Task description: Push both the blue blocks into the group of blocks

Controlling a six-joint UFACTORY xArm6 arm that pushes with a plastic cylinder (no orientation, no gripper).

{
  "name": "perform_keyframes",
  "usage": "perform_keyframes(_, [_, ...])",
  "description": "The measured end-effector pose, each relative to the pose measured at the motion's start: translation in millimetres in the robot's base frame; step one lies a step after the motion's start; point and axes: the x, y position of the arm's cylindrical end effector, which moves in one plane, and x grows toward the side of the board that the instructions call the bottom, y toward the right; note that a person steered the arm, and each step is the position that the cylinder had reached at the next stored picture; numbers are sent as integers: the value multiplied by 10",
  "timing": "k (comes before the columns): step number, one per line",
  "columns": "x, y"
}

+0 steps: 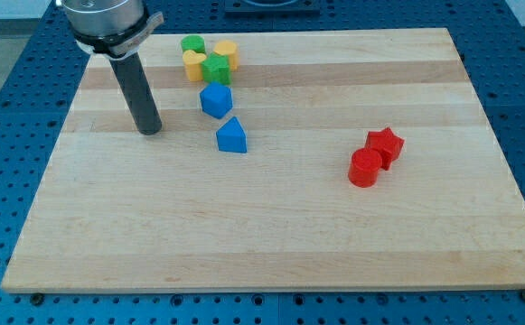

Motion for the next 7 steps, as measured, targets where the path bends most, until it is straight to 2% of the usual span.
perform_keyframes(1, [407, 450])
perform_keyframes(2, [503, 985])
perform_keyframes(4, [-66, 1286])
perform_keyframes(6, [-653, 1023])
perform_keyframes(7, [-294, 1338])
